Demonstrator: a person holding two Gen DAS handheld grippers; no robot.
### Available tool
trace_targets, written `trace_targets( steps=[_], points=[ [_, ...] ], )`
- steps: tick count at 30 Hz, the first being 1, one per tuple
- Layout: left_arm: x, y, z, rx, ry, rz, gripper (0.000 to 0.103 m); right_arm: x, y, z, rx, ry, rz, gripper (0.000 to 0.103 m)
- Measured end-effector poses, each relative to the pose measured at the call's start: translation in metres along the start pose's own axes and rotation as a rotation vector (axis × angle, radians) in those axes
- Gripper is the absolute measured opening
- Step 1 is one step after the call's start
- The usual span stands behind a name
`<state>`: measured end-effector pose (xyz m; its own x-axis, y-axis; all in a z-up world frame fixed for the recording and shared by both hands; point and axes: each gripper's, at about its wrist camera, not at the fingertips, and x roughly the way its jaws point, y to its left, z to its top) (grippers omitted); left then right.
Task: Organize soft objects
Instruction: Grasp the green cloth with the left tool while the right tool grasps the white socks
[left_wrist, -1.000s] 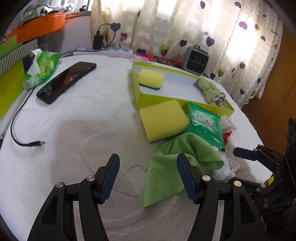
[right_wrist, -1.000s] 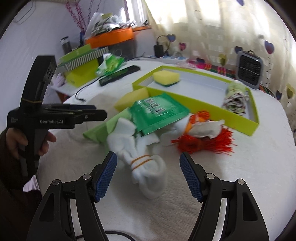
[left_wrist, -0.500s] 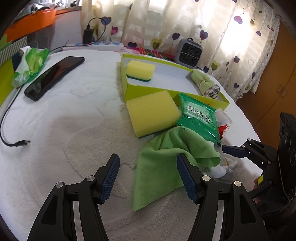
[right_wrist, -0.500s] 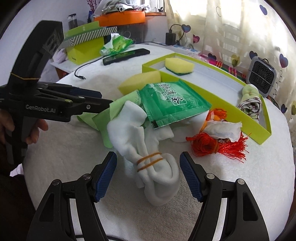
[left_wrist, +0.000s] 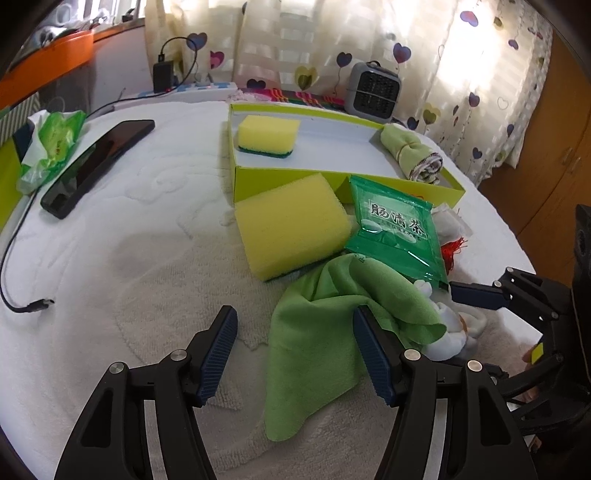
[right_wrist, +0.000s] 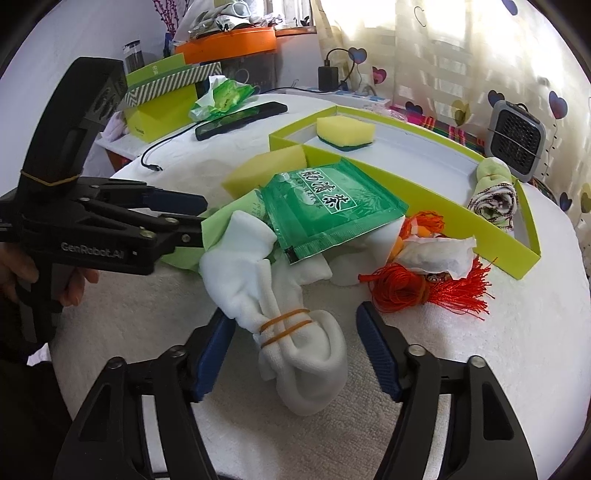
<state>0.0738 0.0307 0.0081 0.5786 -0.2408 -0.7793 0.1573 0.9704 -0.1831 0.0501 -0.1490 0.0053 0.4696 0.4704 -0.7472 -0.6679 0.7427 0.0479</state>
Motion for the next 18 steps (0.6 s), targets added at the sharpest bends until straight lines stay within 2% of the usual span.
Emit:
trace_targets(
  steps=[2, 9, 13, 18],
  points=[
    [0.0010, 0.0003, 0.0011, -0.007, 0.002, 0.005, 0.064, -0.0012, 0.0009, -0.0003, -0.001, -0.006, 0.003, 0.056],
    [0.0014, 0.0007, 0.0011, 0.004, -0.001, 0.017, 0.063, -0.0028, 0.0000, -0.0018, 0.005, -0.012, 0.014, 0.050],
    [0.0013, 0.0013, 0.0012, 0.003, -0.006, 0.036, 0.053, -0.0026, -0.0005, -0.0018, 0.010, -0.014, 0.017, 0.049],
    [0.0009, 0.0026, 0.0002, 0.000, -0.010, 0.041, 0.049, -0.0026, -0.0006, -0.0020, 0.013, -0.014, 0.020, 0.049]
  ],
)
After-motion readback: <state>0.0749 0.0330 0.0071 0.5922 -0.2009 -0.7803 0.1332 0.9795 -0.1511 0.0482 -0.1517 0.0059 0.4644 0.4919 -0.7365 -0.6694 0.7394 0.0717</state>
